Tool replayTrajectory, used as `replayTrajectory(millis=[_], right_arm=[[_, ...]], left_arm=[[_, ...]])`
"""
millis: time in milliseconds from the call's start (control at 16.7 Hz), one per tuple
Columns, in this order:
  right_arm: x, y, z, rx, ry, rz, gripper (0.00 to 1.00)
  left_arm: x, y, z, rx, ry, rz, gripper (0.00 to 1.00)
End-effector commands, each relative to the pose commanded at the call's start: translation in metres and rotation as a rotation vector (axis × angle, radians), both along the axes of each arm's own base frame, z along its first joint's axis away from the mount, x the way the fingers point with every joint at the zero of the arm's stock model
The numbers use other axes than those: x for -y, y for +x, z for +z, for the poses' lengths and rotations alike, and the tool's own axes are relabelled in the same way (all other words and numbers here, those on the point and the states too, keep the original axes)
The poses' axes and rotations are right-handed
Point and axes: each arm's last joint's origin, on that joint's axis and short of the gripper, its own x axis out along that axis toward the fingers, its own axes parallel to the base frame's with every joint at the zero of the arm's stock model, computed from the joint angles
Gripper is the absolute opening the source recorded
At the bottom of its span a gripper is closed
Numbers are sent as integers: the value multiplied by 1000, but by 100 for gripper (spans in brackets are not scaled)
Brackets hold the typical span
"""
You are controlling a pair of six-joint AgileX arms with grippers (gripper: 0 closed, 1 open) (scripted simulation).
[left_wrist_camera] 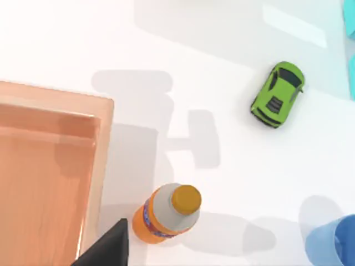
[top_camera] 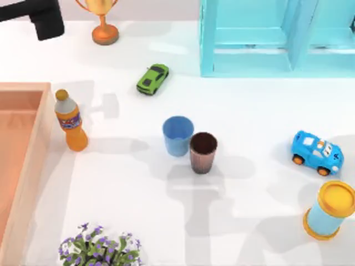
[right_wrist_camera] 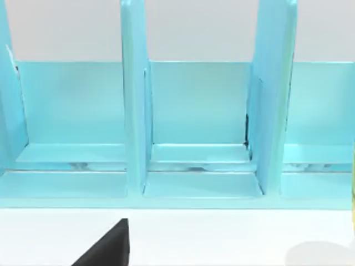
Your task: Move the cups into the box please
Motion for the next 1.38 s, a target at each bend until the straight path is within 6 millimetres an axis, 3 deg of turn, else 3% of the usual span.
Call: replayTrajectory(millis=[240,420,540,780,960,1140,1380], right_arm=[[0,0,0,0,0,0,100],[0,0,0,0,0,0,100],[0,0,0,0,0,0,100],[0,0,0,0,0,0,100],[0,0,0,0,0,0,100],[0,0,0,0,0,0,100],[0,0,0,0,0,0,100]], left_arm=[[58,72,6,-242,9,-35,100],[110,112,-15,-403,44,-65,100],[145,128,-36,-496,75,-87,100],[203,138,-86,-643,145,-125,100],[230,134,-116,-715,189,-145,100],[239,131,-129,-743,208,-153,100],[239,131,-129,-743,208,-153,100]])
